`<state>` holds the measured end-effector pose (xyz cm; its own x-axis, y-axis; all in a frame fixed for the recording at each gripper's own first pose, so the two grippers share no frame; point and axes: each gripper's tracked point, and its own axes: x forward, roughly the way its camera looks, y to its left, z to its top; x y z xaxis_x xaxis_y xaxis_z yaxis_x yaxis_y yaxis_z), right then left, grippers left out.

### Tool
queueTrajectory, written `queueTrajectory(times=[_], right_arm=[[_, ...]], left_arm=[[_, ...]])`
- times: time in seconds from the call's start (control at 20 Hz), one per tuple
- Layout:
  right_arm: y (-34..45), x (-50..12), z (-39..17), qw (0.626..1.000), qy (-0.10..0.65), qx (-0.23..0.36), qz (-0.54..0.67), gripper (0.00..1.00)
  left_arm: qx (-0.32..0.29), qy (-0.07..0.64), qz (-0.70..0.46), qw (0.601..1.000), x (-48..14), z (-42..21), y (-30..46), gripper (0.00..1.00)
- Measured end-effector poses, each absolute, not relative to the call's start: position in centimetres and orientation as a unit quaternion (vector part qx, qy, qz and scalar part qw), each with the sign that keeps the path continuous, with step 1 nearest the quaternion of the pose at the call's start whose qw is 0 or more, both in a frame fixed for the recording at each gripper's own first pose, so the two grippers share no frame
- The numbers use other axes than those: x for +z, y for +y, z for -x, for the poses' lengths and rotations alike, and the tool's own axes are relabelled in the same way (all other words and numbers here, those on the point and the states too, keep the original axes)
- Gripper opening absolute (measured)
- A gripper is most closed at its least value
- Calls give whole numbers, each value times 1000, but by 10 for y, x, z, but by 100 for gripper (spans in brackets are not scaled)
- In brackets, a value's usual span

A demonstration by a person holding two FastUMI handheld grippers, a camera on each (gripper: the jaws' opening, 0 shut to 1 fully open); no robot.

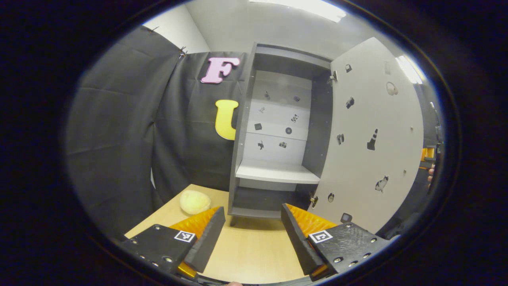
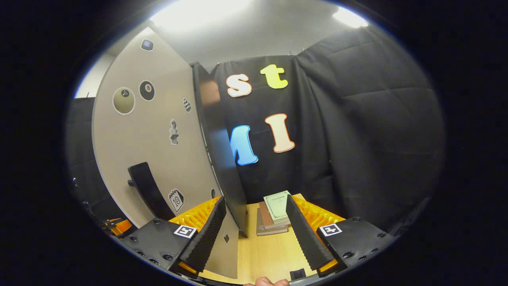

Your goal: Open the cabinet door with the right hand, grasp the bottle in the cabinet with the left hand and place it on the coaster, then close the cabinet door with the right hand.

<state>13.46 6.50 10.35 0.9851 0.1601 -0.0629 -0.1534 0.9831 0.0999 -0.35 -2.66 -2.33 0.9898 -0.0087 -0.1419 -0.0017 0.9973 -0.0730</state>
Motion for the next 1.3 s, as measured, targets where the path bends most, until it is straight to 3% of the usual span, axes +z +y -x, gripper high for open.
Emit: queueTrajectory(times=[0.3, 0.4, 0.45, 0.75, 0.8, 0.85, 0.95, 1.0, 1.05, 1.2, 1.25, 1.3], right_arm=[[105, 106, -134, 988, 34, 150, -4, 89], [110, 107, -132, 988, 34, 147, 13, 89], [108, 110, -129, 990, 31, 139, 22, 94], [121, 108, -122, 993, 40, 107, 37, 95], [126, 106, -121, 993, 43, 103, 33, 88], [133, 106, -119, 993, 44, 100, 32, 89], [151, 105, -116, 993, 44, 101, 36, 89], [161, 103, -114, 993, 46, 103, 35, 95], [173, 102, -113, 993, 47, 105, 33, 89], [208, 100, -112, 992, 44, 115, 36, 89], [219, 101, -112, 991, 40, 118, 40, 95], [230, 101, -112, 991, 35, 120, 46, 95]], left_arm=[[32, 79, 52, 995, -32, 28, -30, 85], [38, 77, 55, 995, -33, 29, -25, 88], [40, 76, 56, 995, -32, 29, -21, 87], [8, 82, 32, 996, -40, 16, -3, 85], [0, 84, 32, 996, -40, 13, -1, 88], [-4, 85, 33, 996, -40, 11, 4, 86], [-11, 82, 36, 996, -36, 7, 20, 88], [-12, 81, 37, 996, -34, 6, 28, 86], [-12, 80, 38, 996, -34, 5, 38, 88], [-13, 72, 40, 997, -34, -2, 65, 86], [-9, 73, 40, 996, -37, -2, 76, 86], [-6, 75, 40, 996, -40, -1, 86, 88]])
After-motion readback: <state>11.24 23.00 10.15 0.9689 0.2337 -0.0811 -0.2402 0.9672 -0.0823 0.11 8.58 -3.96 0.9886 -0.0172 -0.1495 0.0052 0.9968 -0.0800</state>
